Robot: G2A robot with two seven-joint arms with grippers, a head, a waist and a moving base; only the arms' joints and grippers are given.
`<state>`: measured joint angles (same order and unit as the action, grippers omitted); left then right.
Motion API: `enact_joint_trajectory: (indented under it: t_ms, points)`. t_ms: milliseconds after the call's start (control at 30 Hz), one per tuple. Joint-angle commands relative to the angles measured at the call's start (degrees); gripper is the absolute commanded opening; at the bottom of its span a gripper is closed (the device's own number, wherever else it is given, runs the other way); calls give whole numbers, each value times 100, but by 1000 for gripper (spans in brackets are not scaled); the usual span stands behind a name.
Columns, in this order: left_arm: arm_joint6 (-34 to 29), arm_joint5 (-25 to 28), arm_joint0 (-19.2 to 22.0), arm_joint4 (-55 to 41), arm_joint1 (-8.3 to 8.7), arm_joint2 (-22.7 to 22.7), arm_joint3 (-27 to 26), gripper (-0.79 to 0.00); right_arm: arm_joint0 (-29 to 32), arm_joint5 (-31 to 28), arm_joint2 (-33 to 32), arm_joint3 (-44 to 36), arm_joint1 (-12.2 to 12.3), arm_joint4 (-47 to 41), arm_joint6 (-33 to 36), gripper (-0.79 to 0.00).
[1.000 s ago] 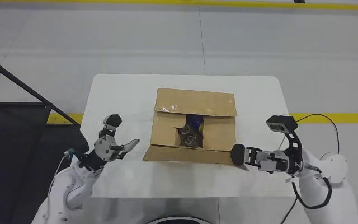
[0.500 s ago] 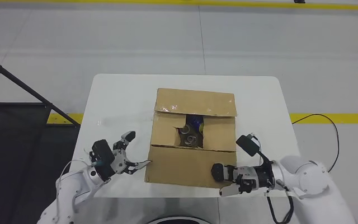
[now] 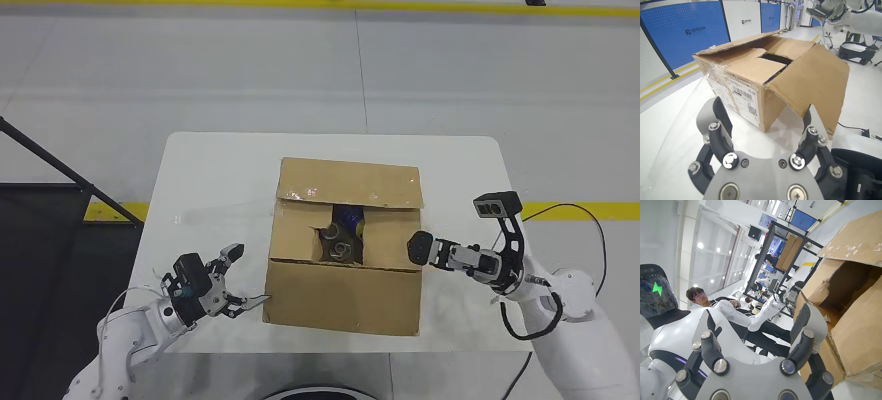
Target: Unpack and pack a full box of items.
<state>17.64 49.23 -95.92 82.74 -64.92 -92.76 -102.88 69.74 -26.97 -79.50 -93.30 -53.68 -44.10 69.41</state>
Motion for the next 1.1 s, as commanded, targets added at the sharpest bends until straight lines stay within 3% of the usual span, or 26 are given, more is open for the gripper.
enact_joint_trajectory:
  t_ms: [0,233,567,800,1067]
  points:
    - [-1,4,1,4,0,1,0,0,6,-11,-3,-6,1,5,9,0]
    - [-1,4,1,4,0,1,0,0,6,-11,-3,-6,1,5,9,0]
    - [-70,-193,19,1,21,114,-146,0,-335,972,515,-9,-101,1013,-1235,0]
    - [68,-254,-65,70,53,96,-155,0,-734,1603,784,293,-170,1284,-1568,0]
    - [72,-258,-67,70,55,96,-155,0,-1129,1891,1009,666,-278,1397,-2138,0]
